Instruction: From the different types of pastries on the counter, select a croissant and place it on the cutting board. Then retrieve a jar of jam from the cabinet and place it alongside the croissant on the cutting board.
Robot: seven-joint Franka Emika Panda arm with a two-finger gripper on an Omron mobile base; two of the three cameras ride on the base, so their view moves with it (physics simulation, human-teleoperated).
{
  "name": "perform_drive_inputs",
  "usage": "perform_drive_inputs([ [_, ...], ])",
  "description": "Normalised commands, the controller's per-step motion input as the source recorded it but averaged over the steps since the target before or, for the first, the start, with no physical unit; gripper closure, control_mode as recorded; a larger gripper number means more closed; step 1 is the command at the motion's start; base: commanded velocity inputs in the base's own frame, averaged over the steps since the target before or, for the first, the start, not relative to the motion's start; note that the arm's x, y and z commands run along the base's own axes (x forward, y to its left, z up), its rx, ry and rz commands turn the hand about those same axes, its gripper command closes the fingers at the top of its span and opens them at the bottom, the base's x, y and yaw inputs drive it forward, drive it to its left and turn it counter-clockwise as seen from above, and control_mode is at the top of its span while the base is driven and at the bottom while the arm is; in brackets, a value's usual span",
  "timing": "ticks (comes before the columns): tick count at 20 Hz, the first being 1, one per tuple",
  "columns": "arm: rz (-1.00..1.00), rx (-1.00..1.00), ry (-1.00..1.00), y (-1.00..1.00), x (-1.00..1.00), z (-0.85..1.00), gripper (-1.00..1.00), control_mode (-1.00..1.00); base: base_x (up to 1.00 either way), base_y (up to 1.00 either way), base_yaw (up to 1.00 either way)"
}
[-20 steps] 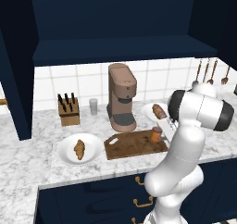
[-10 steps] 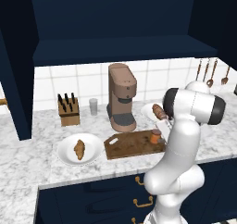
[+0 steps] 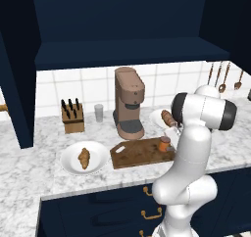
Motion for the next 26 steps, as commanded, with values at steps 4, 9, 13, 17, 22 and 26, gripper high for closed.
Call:
perform_drive_inputs([
  [4,0.02,0.03,0.0,0.0,0.0,-0.04,-1.0,-1.0,0.0,0.0,0.0],
  [9,0.1,0.08,0.0,-0.01,0.0,0.21,-1.0,-1.0,0.0,0.0,0.0],
  [13,0.19,0.07,0.0,-0.08,0.0,0.52,-1.0,-1.0,0.0,0.0,0.0],
  [17,0.14,0.1,0.01,0.0,0.0,0.31,-1.0,-1.0,0.0,0.0,0.0],
  [22,0.04,0.07,0.02,0.0,0.0,0.61,-1.0,-1.0,0.0,0.0,0.0],
  [26,-0.01,-0.02,0.0,0.24,-0.06,0.51,-1.0,-1.0,0.0,0.0,0.0],
])
